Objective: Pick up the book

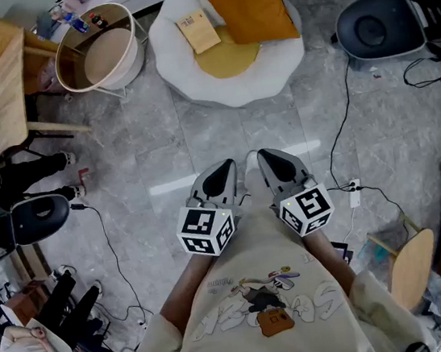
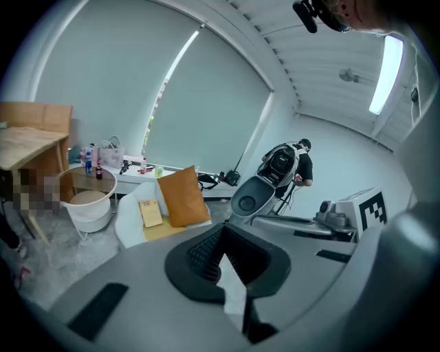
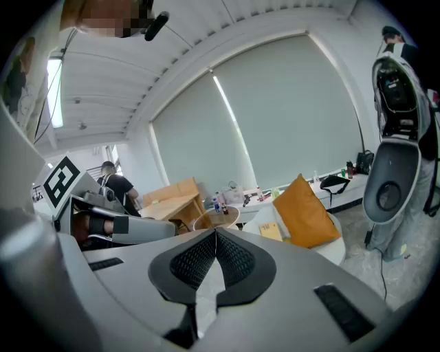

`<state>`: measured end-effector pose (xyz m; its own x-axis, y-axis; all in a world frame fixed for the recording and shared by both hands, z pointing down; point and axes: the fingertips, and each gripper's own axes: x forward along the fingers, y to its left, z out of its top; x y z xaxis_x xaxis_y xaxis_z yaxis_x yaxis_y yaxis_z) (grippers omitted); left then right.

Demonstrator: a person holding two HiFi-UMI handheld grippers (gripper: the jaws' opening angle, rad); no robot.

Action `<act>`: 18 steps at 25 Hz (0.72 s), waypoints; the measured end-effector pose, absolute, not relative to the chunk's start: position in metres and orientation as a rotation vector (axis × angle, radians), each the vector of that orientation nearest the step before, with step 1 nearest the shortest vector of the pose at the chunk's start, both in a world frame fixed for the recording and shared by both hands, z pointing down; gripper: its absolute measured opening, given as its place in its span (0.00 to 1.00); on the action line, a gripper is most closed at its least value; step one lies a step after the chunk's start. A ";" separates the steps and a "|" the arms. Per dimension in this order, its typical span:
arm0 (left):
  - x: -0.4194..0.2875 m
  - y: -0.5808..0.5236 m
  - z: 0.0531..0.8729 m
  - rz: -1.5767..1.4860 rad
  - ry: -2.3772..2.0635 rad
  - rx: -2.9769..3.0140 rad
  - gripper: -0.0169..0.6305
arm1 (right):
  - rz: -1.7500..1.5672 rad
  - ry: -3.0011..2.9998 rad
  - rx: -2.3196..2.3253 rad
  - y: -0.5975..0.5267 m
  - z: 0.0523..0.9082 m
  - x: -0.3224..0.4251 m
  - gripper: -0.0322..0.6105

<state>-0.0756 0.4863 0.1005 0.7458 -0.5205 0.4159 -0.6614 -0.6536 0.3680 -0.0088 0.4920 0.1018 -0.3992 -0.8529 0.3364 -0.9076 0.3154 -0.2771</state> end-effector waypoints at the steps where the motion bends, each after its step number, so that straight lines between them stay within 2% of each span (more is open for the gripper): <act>1: -0.093 0.503 0.098 0.380 -0.913 2.440 0.04 | 0.672 -2.436 1.642 0.509 0.102 -0.022 0.09; 5: -0.165 0.563 0.094 0.377 -0.948 2.424 0.04 | 0.769 -2.379 1.666 0.575 0.103 -0.081 0.09; 9: -0.223 0.590 0.107 0.393 -0.916 2.390 0.04 | 0.718 -2.311 1.669 0.618 0.098 -0.132 0.09; 14: -0.224 0.624 0.105 0.420 -0.866 2.440 0.04 | 0.736 -2.265 1.773 0.644 0.097 -0.110 0.09; 18: -0.211 0.604 0.099 0.398 -0.894 2.442 0.04 | 0.715 -2.311 1.790 0.619 0.091 -0.094 0.09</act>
